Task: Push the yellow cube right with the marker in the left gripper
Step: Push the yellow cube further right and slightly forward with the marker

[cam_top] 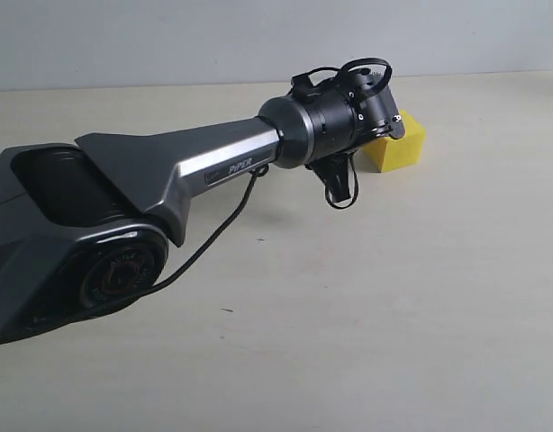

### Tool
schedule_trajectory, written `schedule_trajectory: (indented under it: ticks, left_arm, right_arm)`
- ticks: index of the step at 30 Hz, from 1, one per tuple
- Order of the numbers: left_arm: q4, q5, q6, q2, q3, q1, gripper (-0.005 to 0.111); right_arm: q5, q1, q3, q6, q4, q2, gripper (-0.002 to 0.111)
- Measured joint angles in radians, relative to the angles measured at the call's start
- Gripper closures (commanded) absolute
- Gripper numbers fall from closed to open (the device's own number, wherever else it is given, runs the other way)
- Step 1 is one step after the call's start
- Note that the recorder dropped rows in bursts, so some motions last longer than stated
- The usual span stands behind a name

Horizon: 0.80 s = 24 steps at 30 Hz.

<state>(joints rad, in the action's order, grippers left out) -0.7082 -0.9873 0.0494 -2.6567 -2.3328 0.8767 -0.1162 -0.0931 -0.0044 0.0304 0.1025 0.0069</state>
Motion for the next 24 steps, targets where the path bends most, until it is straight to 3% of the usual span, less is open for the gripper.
schedule_trajectory:
  ticks: [11,24]
  left_arm:
    - [0.066,-0.04,-0.036,0.0,-0.012,-0.025,0.107]
    - [0.11,0.042,-0.068,0.0,-0.012,-0.028,0.107]
  right_arm:
    - [0.0,0.0,0.0,0.0,0.0,0.0,0.108]
    - [0.0,0.0,0.0,0.0,0.0,0.0,0.108]
